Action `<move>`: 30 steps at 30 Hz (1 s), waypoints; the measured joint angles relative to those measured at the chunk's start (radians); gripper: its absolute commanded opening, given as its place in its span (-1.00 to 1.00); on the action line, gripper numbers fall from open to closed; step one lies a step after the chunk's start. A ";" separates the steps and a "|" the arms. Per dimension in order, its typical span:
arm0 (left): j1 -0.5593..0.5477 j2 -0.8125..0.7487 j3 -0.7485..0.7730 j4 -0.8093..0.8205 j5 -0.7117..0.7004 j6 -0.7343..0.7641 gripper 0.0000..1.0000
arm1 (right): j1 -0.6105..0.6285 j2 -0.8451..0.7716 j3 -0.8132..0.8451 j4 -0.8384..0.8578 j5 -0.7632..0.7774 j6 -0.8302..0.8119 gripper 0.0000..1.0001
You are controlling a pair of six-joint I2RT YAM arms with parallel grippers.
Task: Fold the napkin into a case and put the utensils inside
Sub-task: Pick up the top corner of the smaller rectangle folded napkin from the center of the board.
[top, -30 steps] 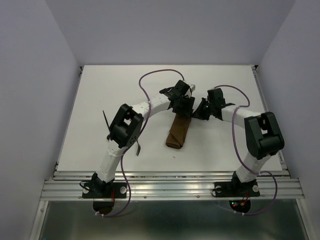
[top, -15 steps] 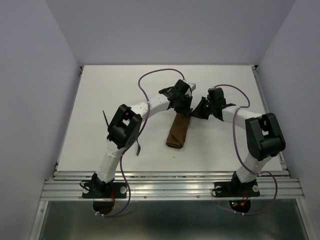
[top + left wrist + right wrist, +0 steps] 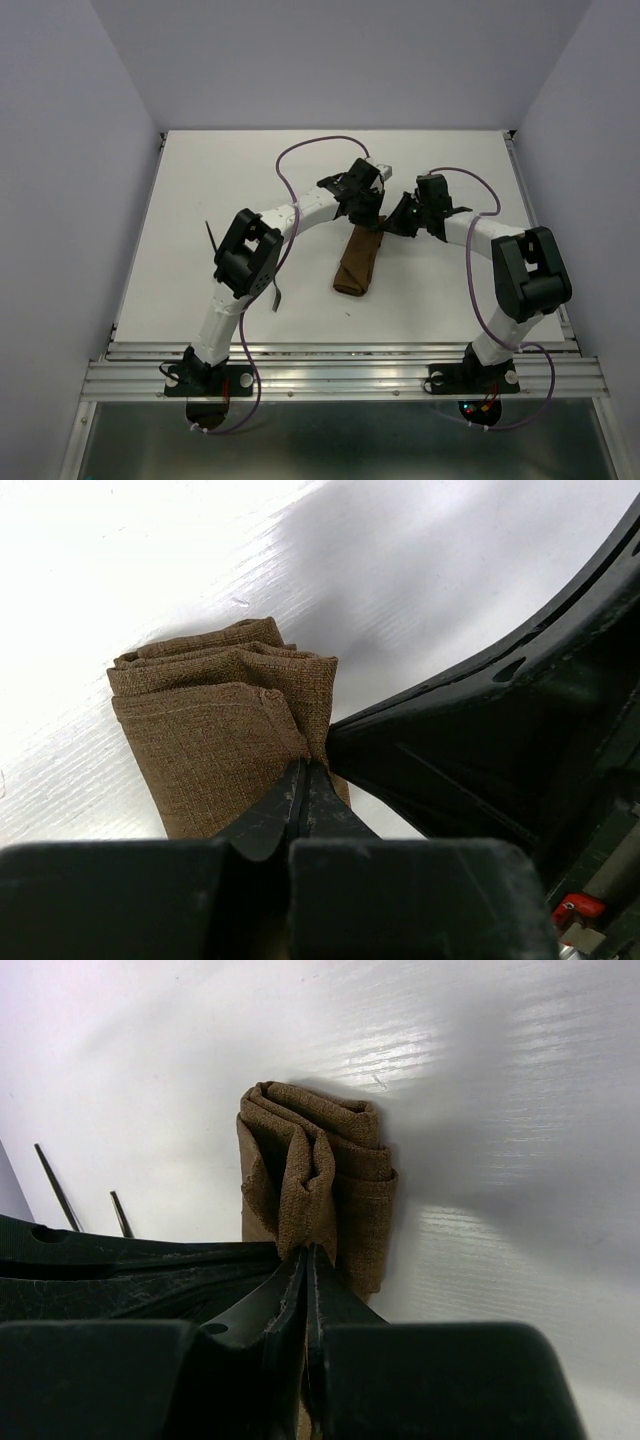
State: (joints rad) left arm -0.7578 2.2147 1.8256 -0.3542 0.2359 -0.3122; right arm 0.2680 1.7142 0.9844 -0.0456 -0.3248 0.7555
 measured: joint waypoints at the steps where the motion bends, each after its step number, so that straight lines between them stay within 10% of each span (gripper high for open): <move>1: 0.000 0.000 0.000 0.000 0.000 0.000 -0.98 | 0.000 0.000 0.000 0.000 0.000 0.000 -0.83; 13: 0.000 0.000 0.000 0.004 0.002 0.013 -1.00 | 0.000 0.000 0.000 -0.019 0.039 -0.007 -0.34; 30: -0.003 -0.001 -0.016 -0.010 0.200 0.176 -1.00 | -0.071 -0.188 -0.195 -0.041 0.080 -0.020 -0.33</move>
State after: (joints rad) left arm -0.7605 2.2135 1.8091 -0.3645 0.4358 -0.1360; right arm 0.1970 1.5265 0.7895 -0.0864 -0.2447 0.7353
